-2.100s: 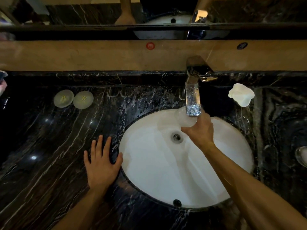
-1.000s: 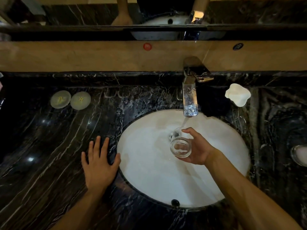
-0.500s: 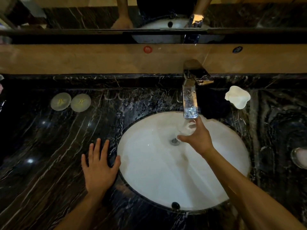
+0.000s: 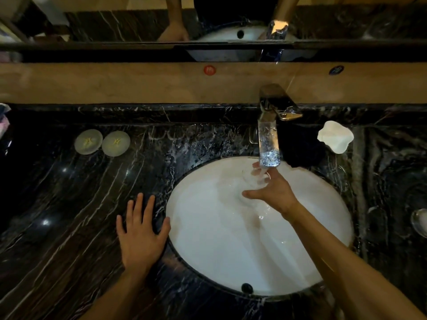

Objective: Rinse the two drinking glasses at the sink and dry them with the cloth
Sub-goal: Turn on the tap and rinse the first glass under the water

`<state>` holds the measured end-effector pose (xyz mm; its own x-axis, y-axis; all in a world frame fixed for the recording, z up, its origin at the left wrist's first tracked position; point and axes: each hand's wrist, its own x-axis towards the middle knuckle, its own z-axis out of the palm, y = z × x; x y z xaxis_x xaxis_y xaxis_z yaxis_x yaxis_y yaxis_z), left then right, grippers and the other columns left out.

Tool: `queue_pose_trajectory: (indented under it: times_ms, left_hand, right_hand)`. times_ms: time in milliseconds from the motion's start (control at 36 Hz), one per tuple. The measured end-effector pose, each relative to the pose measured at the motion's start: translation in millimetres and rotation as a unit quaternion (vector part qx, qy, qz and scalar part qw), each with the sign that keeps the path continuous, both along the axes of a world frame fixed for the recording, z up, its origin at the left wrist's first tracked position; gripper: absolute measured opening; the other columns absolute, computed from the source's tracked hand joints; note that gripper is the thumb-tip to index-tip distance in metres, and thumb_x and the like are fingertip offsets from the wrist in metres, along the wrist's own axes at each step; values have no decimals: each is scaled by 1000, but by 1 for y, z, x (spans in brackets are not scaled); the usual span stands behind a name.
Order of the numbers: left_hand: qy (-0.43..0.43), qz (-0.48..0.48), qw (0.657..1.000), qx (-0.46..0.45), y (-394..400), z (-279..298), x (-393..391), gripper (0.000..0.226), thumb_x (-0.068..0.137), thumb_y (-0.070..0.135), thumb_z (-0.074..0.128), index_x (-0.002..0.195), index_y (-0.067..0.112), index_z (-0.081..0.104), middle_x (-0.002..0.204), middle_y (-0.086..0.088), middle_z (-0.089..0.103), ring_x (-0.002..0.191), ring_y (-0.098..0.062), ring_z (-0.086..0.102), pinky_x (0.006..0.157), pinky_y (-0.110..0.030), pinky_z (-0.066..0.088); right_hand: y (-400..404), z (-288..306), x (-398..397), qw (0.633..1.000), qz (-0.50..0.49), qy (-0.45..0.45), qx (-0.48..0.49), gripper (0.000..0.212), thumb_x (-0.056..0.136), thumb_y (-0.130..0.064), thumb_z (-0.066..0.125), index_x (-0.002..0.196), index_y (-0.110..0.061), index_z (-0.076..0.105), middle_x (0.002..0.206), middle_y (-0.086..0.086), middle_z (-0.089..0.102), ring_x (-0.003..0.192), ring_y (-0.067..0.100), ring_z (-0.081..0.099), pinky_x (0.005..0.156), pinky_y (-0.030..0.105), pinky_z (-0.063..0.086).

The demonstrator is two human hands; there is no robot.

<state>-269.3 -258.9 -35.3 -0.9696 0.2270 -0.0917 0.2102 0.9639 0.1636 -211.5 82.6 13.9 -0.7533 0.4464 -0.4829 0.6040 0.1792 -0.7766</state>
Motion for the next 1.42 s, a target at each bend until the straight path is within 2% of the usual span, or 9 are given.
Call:
queue_pose_trajectory:
  times_ms: [139, 389, 528, 695, 806, 945, 1167, 1306, 1417]
  left_hand:
    - [8, -5, 1000, 1, 0, 0, 1, 74, 88, 64, 31, 153, 29, 29, 163, -1, 22, 151, -23, 15, 119, -56, 13]
    - [7, -8, 1000, 0, -1, -2, 0, 75, 89, 64, 32, 153, 27, 30, 163, -2, 21, 151, -23, 15, 119, -57, 14]
    - [9, -6, 1000, 4, 0, 0, 1, 74, 88, 63, 33, 153, 28, 30, 163, -1, 22, 151, -23, 15, 119, -56, 14]
    - [11, -10, 1000, 3, -1, 0, 1, 74, 88, 63, 34, 153, 28, 30, 163, -1, 22, 150, -23, 16, 119, -56, 14]
    - [8, -8, 1000, 1, 0, 1, 1, 74, 88, 64, 32, 154, 29, 28, 163, -1, 21, 151, -23, 15, 119, -56, 13]
    - [7, -7, 1000, -1, 0, 1, 1, 74, 88, 63, 34, 154, 29, 29, 163, -1, 22, 151, -23, 16, 119, -56, 13]
    - [11, -8, 1000, 2, 1, 1, 1, 73, 88, 63, 34, 153, 28, 31, 162, -2, 24, 150, -23, 17, 118, -56, 14]
    - [10, -9, 1000, 6, 0, 2, 1, 74, 89, 63, 34, 153, 28, 30, 163, -2, 22, 150, -23, 16, 119, -56, 13]
    - [7, -8, 1000, 7, 0, 3, 1, 74, 88, 63, 33, 153, 29, 30, 163, -2, 22, 151, -23, 15, 119, -56, 13]
  right_hand:
    - [-11, -2, -1, 996, -36, 36, 73, 80, 68, -23, 90, 134, -23, 46, 121, -5, 57, 105, 14, 55, 84, 25, 42]
    - [-5, 6, 9, 958, -49, 73, 271, 69, 67, -24, 87, 129, -23, 54, 125, 0, 62, 113, 25, 57, 89, 38, 47]
    - [4, 12, 15, 937, 31, -4, 347, 74, 61, -38, 81, 127, -25, 53, 122, 1, 63, 109, 30, 56, 88, 46, 45]
    - [17, 23, 7, 987, 43, -125, 89, 76, 62, -42, 83, 130, -28, 53, 122, -5, 64, 103, 20, 60, 78, 33, 48]
    - [14, 22, 4, 983, -16, -115, -142, 52, 58, -30, 81, 106, -29, 62, 108, 0, 67, 95, 17, 61, 84, 36, 49]
    - [1, 5, -1, 970, -76, -26, -231, 75, 53, -22, 85, 123, -30, 60, 122, 1, 65, 110, 23, 63, 87, 40, 56]
    - [-20, -4, -9, 991, -121, 32, 43, 81, 65, -22, 92, 133, -17, 49, 120, -1, 59, 111, 20, 57, 91, 31, 48]
    - [-11, 0, -3, 970, -97, 78, 211, 74, 67, -24, 88, 132, -21, 53, 125, 0, 63, 115, 21, 56, 88, 30, 46]
    - [1, 5, 1, 941, -32, 72, 328, 56, 62, -22, 80, 114, -23, 59, 109, -1, 66, 103, 27, 59, 81, 41, 52]
